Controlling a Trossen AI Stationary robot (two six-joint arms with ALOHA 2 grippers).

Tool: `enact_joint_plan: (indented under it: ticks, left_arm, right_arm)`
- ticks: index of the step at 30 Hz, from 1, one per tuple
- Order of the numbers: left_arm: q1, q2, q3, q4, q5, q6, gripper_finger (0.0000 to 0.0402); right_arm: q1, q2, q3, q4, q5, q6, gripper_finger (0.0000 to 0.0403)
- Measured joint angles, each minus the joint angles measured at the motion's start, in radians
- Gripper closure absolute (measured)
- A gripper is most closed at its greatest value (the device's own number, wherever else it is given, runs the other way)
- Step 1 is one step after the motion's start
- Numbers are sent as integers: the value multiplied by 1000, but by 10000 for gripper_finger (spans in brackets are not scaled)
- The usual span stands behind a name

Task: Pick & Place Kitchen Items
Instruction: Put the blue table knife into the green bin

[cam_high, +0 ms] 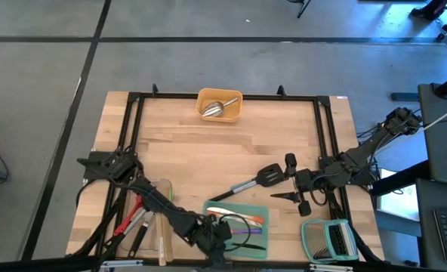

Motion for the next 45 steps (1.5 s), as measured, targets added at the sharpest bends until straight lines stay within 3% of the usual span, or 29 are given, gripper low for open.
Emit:
enact_joint_plan:
  ticks: [12,26,32,45]
  left_arm:
    - [12,48,-1,-29,47,102,360]
    - [16,82,4,-19,93,113,359]
    - [16,83,4,-18,96,105,328]
    - [12,43,-5,-45,78,151,362]
  right_arm:
    - [0,0,0,-1,0,0,226]
    - [0,0,0,-2,1,-6,226]
    - [0,0,0,-1,2,-6,226]
    - [0,0,0,-2,4,-6,226]
